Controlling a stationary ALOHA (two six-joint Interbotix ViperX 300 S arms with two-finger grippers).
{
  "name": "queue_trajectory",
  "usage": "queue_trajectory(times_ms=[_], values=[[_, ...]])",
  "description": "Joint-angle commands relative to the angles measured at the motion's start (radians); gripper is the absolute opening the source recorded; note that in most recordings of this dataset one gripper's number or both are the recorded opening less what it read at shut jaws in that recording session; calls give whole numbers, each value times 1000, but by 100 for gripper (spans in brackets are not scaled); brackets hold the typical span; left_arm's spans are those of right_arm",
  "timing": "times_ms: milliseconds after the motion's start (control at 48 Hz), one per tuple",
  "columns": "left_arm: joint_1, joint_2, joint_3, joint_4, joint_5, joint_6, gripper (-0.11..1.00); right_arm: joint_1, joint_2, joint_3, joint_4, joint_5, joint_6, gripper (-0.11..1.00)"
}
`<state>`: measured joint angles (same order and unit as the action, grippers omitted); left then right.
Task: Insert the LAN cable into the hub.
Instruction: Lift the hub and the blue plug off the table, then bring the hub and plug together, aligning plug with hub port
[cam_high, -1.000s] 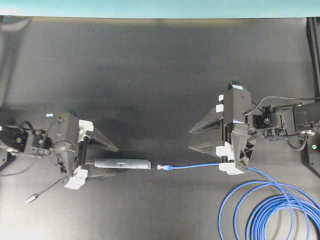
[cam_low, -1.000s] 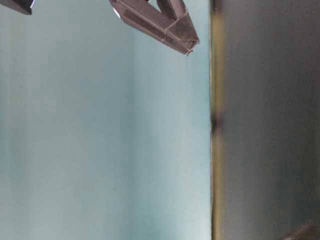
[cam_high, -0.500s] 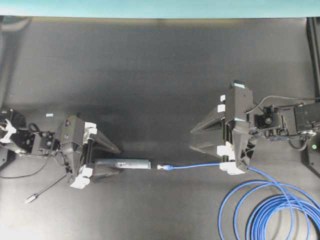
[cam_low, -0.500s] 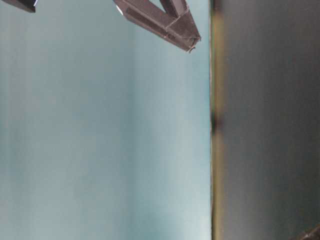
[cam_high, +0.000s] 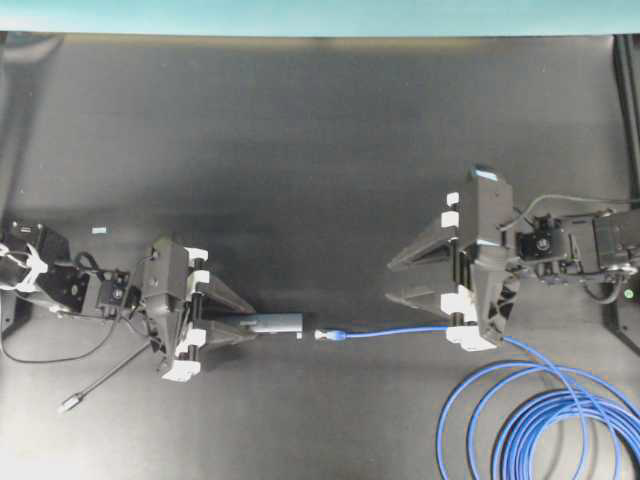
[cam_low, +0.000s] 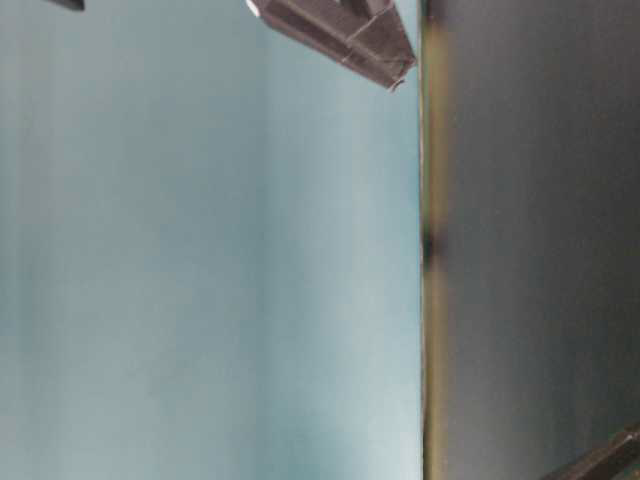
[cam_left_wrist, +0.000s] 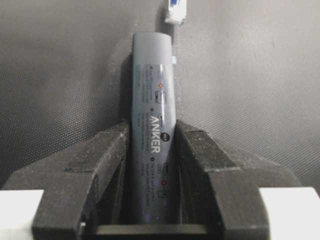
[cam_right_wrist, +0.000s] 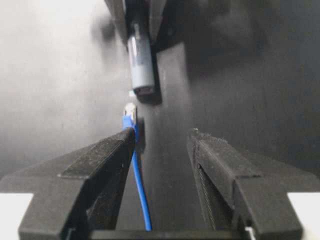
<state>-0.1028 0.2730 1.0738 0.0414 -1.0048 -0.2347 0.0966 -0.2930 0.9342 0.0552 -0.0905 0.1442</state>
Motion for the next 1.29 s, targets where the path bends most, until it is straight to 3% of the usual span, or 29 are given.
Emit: queue_trajectory(times_ms=[0,146,313,500,875,1271], values=[[-2,-69,-3,3,51,2,29,26,14,5,0,-32,6,45],[14,-230,-26,3,282,0,29,38,61,6,2,-69,6,45],[31,-428,-101,3,658,20,29,48,152,-9,0,-129,5,45],[29,-525,-163,3,951,49,29,55,295,-54,2,-218,5,47],[8,-514,-175,3,974,48,29,109,471,-144,2,-230,-3,50],[8,-515,-175,3,977,44,29,89,514,-144,2,-255,-3,50]])
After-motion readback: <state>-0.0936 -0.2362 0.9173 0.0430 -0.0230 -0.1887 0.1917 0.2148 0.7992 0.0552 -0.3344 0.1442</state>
